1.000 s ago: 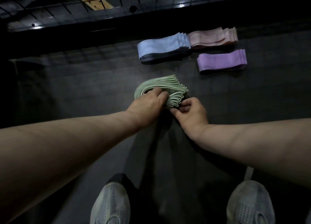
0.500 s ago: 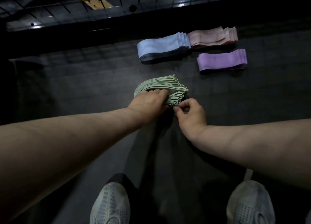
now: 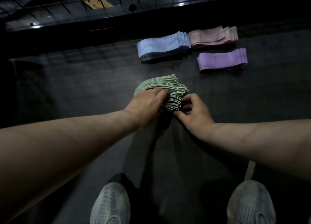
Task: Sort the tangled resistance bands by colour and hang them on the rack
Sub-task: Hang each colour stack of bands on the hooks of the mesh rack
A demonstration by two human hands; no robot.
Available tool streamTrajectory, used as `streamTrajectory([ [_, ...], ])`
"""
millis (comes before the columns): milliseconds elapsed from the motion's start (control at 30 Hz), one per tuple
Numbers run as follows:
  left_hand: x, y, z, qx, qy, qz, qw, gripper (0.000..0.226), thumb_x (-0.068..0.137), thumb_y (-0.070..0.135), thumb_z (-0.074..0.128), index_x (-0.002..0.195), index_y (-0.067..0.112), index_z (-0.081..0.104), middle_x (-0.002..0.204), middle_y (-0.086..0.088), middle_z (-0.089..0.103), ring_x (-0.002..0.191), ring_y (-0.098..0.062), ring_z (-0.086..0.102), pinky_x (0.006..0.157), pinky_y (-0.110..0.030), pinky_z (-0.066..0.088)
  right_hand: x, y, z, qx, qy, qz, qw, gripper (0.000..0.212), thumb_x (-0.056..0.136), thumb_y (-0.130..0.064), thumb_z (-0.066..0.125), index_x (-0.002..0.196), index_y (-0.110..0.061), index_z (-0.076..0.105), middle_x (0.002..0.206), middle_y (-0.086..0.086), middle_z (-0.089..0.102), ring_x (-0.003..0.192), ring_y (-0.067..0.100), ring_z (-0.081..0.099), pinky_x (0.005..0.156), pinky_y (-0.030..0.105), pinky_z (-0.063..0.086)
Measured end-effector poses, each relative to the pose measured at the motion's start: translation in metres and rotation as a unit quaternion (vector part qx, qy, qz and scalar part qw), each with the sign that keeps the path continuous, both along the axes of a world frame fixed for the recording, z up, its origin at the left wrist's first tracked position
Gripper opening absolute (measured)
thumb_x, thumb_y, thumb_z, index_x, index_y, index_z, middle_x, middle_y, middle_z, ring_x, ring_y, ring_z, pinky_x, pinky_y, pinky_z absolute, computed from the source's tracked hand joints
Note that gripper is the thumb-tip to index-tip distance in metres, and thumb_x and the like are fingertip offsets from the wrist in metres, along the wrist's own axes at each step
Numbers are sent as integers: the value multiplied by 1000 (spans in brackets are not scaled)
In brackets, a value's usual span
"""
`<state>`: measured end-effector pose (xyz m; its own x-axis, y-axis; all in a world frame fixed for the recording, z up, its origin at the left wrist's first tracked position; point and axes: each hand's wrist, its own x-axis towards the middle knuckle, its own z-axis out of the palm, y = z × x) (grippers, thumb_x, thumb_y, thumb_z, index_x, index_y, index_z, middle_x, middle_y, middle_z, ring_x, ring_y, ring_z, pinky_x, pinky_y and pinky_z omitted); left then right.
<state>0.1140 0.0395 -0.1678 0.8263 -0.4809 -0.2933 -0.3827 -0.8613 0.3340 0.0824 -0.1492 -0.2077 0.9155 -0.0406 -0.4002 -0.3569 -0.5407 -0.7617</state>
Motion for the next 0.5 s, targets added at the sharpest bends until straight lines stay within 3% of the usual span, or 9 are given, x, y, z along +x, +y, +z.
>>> streamTrajectory([
  [100,-1,0,-1,-6,-13,-6,1000,50,93,32,62,139,16,47,134,-7,57,121,-30,54,98,-38,35,3,-3,2,-2,-8,15,1000,47,76,-15,84,106,-26,50,114,3,60,97,14,64,88,37,57],
  [233,-1,1,-4,-14,-19,-11,1000,46,93,29,61,135,15,50,129,-6,61,119,-29,56,99,-38,34,11,-9,5,28,-9,28,999,57,76,-11,84,113,-25,44,105,-6,61,93,3,61,78,13,52],
  [400,-2,3,-8,-5,-34,-24,999,45,91,32,61,133,18,52,121,-4,60,116,-28,57,99,-37,33,14,-13,1,-16,-28,63,998,52,72,-21,87,107,-29,50,114,2,61,99,14,63,90,34,55],
  [500,-2,4,-9,-8,-43,-30,999,42,91,33,61,130,19,55,121,-5,59,114,-29,57,97,-37,34,14,-17,3,-14,-30,77,996,48,73,-20,86,104,-26,50,106,-1,62,93,14,64,86,34,56],
])
